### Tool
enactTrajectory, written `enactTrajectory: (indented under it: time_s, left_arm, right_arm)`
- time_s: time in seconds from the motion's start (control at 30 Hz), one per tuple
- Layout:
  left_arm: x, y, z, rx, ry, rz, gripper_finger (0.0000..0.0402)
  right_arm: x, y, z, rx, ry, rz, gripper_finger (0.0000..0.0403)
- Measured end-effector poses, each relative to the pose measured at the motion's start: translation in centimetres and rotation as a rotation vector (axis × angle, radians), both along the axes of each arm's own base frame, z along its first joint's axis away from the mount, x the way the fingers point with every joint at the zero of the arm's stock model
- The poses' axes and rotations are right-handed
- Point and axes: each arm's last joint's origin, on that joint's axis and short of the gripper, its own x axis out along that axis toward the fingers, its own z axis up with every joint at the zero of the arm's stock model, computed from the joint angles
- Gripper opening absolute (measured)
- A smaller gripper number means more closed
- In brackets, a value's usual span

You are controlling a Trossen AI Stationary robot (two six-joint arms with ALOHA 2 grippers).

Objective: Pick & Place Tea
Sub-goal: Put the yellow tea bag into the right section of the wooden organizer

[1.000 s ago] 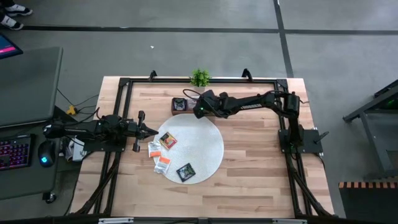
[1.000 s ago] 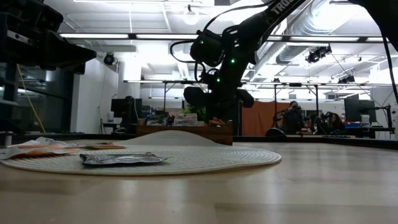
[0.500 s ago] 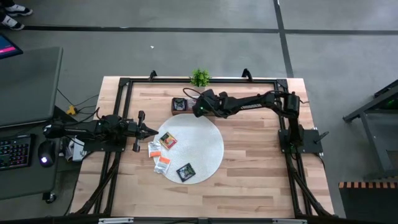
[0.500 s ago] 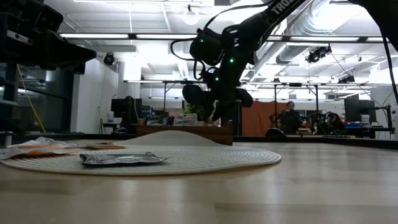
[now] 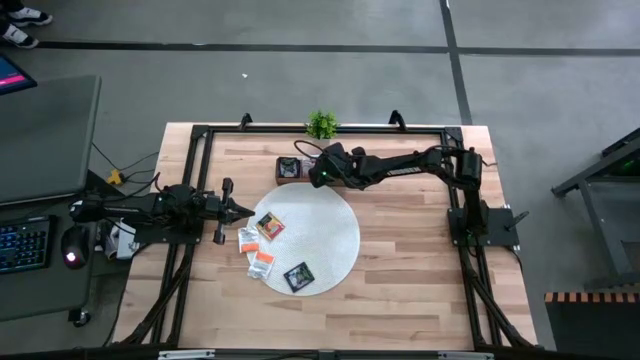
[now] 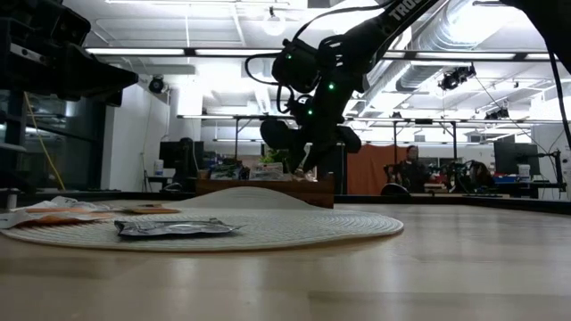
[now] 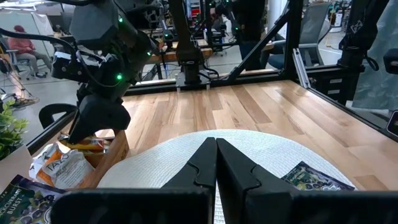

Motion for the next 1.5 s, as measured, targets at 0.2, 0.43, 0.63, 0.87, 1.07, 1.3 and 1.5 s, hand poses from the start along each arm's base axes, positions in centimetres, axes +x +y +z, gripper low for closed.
enactTrajectory:
  time_s: [0.2,0.43,0.63,0.87,1.07,1.3,1.5]
  left_arm:
    - [0.0,0.0,0.0,0.000,0.000,0.000,0.0001]
    - [0.0,0.0,0.0,0.000,0.000,0.000,0.0001]
    - [0.0,0.0,0.0,0.000,0.000,0.000,0.0001]
    - [0.0,0.0,0.0,0.000,0.000,0.001,0.0001]
    - [0.0,0.0,0.0,0.000,0.000,0.000,0.0001]
    - [0.0,0.0,0.0,0.000,0.000,0.000,0.0001]
    - [0.0,0.0,0.0,0.000,0.000,0.000,0.0001]
  right_arm:
    - [0.0,0.0,0.2,-0.031,-0.001,-0.028,0.0126]
    - [0.2,0.2,0.4,-0.025,-0.020,-0.040,0.0126]
    - [0.1,0.6,0.4,-0.048,-0.008,-0.055,0.0126]
    - [0.1,1.2,2.0,-0.111,0.006,0.003,0.0126]
    - [0.0,2.3,1.9,-0.001,0.050,0.145,0.0113]
    - [0.2,3.4,1.8,0.109,0.047,0.284,0.0021]
    - [1.4,6.5,2.2,0.175,-0.005,0.563,0.0013]
